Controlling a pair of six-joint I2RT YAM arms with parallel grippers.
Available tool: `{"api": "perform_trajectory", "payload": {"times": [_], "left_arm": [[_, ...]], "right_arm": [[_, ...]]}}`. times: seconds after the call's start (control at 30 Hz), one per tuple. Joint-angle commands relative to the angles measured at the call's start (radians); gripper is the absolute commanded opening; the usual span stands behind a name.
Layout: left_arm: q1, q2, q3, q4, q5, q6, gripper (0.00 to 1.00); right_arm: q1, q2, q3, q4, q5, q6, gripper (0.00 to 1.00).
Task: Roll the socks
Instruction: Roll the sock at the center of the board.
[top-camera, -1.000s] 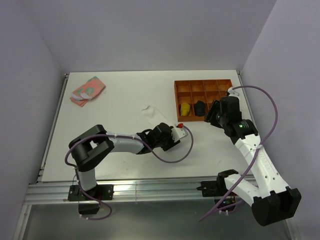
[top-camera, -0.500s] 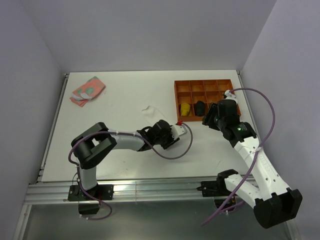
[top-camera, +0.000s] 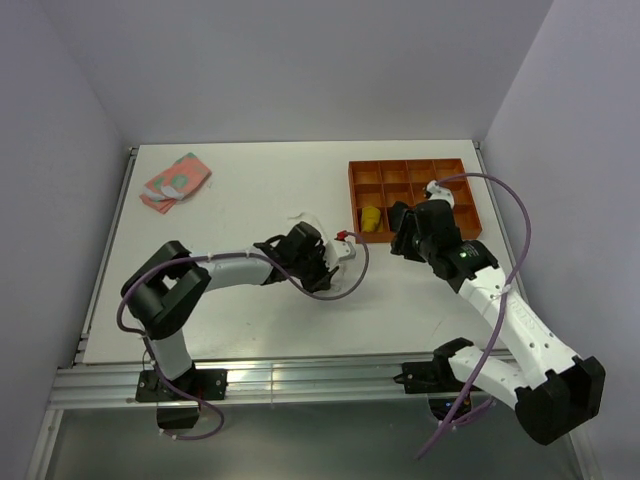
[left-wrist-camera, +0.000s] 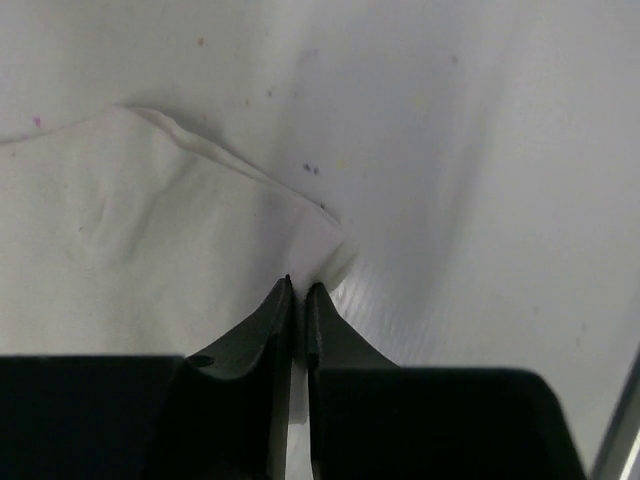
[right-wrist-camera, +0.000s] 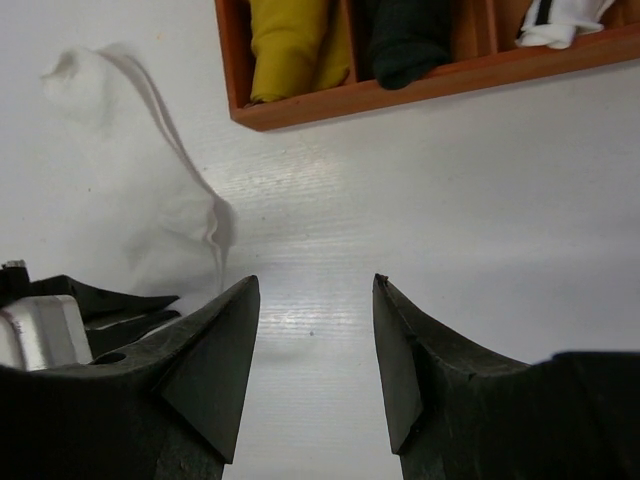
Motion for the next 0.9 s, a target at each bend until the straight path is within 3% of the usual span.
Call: {"api": "perform_trajectory", "payload": {"times": [0.0, 0.2, 0.43, 0.7, 0.87], "left_arm": [[0.044, -0.084, -0.005, -0.188, 0.144, 0.066, 0.09], [0.143, -0.133, 0.023, -0.495, 0.310, 0.251, 0.06], [0.266, -0.032, 0.123, -0.848, 0.496, 0.507, 0.02], [0.332, 0.101, 0.187, -0.992, 0.588, 0.580, 0.02], [0.335, 0.161, 0.215, -1.009, 0.599, 0.574, 0.01]], "right_arm": [[0.059, 0.032, 0.016, 0.052, 0.040, 0.010, 0.56], [0.180, 0.095, -0.002, 0.130, 0.037, -0.003, 0.56], [0.353, 0.141, -0.062, 0.346, -0.018, -0.048, 0.56], [0.635, 0.282, -0.114, 0.558, 0.052, -0.089, 0.56], [0.717, 0.348, -0.183, 0.728, 0.018, -0.097, 0.56]]}}
